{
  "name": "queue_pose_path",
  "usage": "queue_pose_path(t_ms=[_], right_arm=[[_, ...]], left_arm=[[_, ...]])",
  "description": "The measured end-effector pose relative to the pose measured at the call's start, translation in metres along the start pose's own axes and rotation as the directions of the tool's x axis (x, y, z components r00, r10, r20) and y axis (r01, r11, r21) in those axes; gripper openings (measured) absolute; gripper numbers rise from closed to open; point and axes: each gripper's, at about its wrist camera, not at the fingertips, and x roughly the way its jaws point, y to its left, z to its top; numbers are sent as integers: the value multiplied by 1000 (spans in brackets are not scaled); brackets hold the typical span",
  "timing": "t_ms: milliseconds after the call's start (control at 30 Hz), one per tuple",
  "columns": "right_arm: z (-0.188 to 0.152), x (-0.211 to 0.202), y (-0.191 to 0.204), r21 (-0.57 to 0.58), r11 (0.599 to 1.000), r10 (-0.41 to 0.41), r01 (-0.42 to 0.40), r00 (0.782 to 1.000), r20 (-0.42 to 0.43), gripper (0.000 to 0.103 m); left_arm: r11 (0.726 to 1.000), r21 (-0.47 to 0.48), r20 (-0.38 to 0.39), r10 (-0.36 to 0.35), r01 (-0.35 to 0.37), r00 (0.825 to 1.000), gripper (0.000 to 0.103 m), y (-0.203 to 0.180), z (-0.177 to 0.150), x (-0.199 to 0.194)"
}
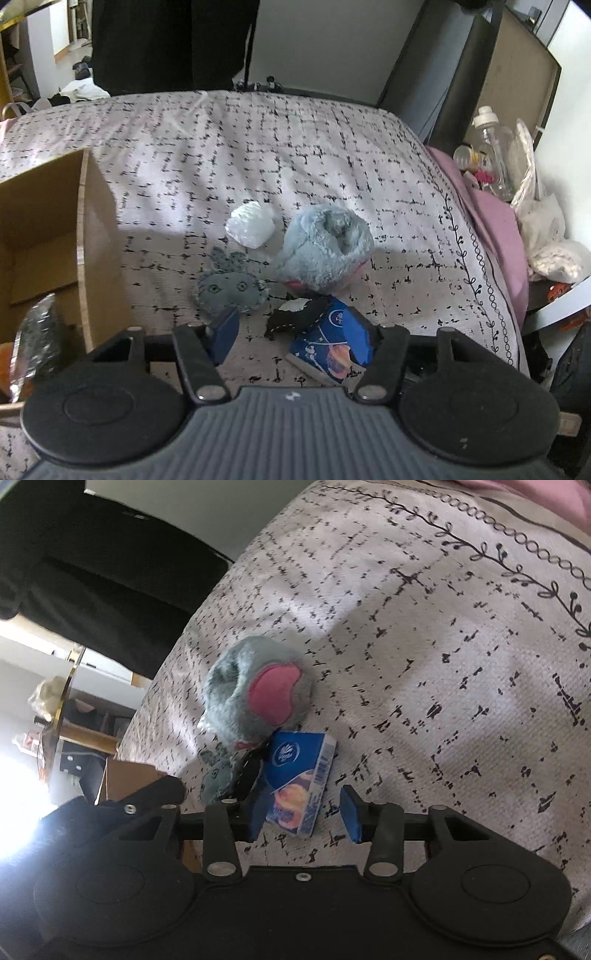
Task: Organize soft objects
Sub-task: 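Grasp the black-and-white toy with the left tool while the right tool grasps the blue tissue pack, then carry the black-and-white toy and tissue pack over the box with both tools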
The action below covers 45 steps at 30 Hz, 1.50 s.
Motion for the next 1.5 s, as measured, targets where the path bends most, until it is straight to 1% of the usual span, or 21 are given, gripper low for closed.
queue_pose_path(t_ms=[100, 233, 367, 467, 533, 567, 600, 700, 767, 900, 967, 1000, 1133, 1300, 1500], right_arm=[[3, 5, -8, 42, 999, 8, -7, 1000, -12, 41], [7, 9, -16, 86, 996, 27, -25, 999, -20, 41], [8, 13, -19, 104, 994, 40, -37, 999, -26, 41], [9, 17, -19, 107, 993, 46, -42, 998, -33, 41], [10, 19, -21, 118, 992, 53, -48, 998, -38, 41], [11, 20, -21, 125, 991, 58, -53, 998, -40, 41], [11, 21, -22, 132, 990, 64, -58, 997, -42, 41], [13, 24, -24, 142, 987, 76, -68, 996, -49, 41], [13, 26, -23, 147, 986, 82, -74, 995, -52, 41], [14, 29, -24, 158, 983, 99, -89, 994, -56, 41], [13, 29, -22, 146, 986, 96, -86, 994, -57, 34], [13, 29, -21, 133, 988, 87, -78, 994, -59, 27], [12, 24, -13, 79, 994, 75, -71, 996, -50, 23], [9, 11, -3, 22, 998, 55, -55, 998, -27, 22], [5, -8, 12, -26, 999, 44, -44, 999, 2, 22]], left_arm=[[1000, 16, -16, -1, 2, 1000, 61, -2, 1, 14], [1000, 10, -47, -1, 1, 999, 59, -1, 1, 32], [1000, 12, -64, -4, 4, 998, 48, 0, 2, 48], [999, 26, -57, -25, 26, 998, 47, -2, 3, 54], [999, 40, -53, -28, 30, 998, 44, -4, 4, 58], [999, 42, -58, -32, 34, 998, 40, -4, 5, 61], [998, 35, -71, -41, 44, 997, 36, -4, 4, 64], [998, 8, -102, -53, 54, 993, 30, 0, 2, 71], [998, -11, -110, -68, 67, 992, 29, 3, 0, 73], [996, -31, -118, -85, 82, 989, 26, 6, -1, 74], [996, -34, -119, -90, 86, 989, 25, 7, -1, 73], [996, -34, -119, -90, 87, 989, 24, 7, -1, 72], [995, -45, -118, -92, 87, 989, 21, 9, 0, 67], [993, -47, -100, -113, 109, 989, 20, 10, -1, 50], [992, -41, -61, -119, 117, 991, 20, 13, -3, 20]])
